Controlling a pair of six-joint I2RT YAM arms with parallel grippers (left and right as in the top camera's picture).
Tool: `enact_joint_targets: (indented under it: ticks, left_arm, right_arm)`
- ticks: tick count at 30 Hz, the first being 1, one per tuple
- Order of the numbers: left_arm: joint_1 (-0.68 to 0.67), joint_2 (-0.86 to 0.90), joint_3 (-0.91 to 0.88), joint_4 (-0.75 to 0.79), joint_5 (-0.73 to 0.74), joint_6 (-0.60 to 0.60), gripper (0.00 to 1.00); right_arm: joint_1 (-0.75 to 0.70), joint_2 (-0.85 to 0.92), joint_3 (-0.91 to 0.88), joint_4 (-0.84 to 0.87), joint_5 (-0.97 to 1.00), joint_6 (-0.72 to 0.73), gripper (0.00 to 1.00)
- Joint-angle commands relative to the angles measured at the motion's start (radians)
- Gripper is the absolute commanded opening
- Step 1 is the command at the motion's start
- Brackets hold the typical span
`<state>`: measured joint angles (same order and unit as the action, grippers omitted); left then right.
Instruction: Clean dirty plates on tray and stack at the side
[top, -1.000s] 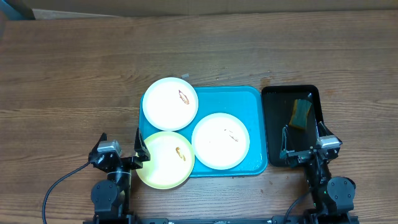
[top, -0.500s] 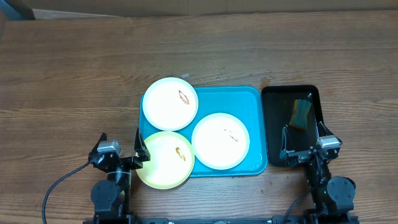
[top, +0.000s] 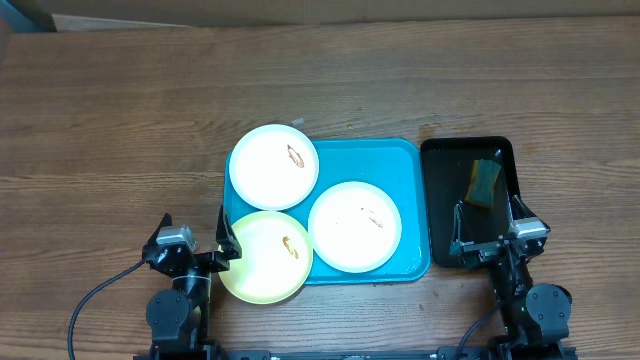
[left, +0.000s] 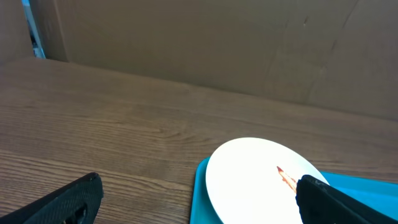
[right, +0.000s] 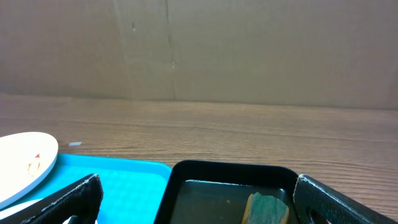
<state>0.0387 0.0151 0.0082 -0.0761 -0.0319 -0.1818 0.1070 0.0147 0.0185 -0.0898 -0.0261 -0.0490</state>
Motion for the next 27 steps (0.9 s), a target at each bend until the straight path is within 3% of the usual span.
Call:
enact_joint_targets:
  ticks: [1, 24, 27]
  left_arm:
    - [-0.006, -0.009, -0.003, 0.003, -0.013, 0.014, 1.00]
    - [-0.006, -0.009, -0.003, 0.006, -0.013, 0.014, 1.00]
    - [-0.006, -0.009, -0.002, 0.016, 0.045, -0.042, 1.00]
  right_arm:
    - [0.005, -0.011, -0.011, 0.007, -0.002, -0.001, 1.00]
    - [0.005, -0.011, -0.011, 0.007, -0.002, -0.001, 1.00]
    - [0.005, -0.011, -0.011, 0.007, -0.002, -0.001, 1.00]
